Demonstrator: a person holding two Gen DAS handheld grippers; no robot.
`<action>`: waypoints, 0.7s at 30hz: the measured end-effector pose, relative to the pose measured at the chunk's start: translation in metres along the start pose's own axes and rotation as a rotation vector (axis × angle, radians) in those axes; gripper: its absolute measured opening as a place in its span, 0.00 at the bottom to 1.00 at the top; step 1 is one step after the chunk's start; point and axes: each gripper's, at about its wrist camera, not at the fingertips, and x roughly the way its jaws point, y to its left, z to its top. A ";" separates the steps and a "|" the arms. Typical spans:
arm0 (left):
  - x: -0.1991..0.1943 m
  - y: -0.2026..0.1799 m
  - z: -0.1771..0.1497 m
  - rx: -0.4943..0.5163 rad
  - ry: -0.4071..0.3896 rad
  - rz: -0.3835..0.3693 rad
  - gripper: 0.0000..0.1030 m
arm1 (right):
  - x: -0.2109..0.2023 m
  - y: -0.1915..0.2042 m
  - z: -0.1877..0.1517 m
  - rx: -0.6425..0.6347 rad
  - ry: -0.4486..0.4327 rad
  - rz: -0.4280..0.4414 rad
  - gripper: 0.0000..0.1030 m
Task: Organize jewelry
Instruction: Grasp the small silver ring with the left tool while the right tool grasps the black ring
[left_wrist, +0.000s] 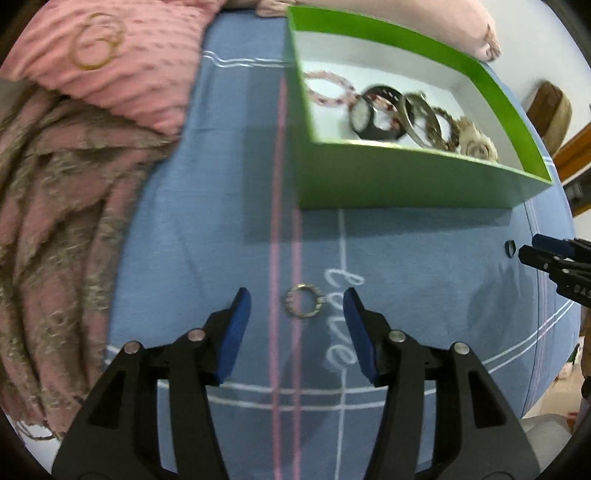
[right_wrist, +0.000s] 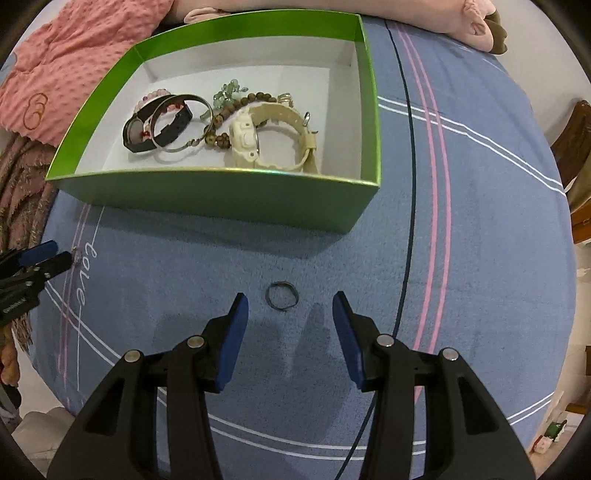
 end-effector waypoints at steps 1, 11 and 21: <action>0.004 -0.004 0.000 0.011 0.007 0.004 0.52 | -0.001 0.000 0.001 0.002 0.000 0.002 0.46; 0.012 -0.017 0.002 0.052 0.007 0.029 0.42 | 0.007 -0.001 -0.004 0.023 0.010 0.029 0.46; 0.008 -0.013 -0.005 0.048 0.005 0.034 0.39 | 0.024 0.026 -0.001 -0.068 0.005 -0.036 0.34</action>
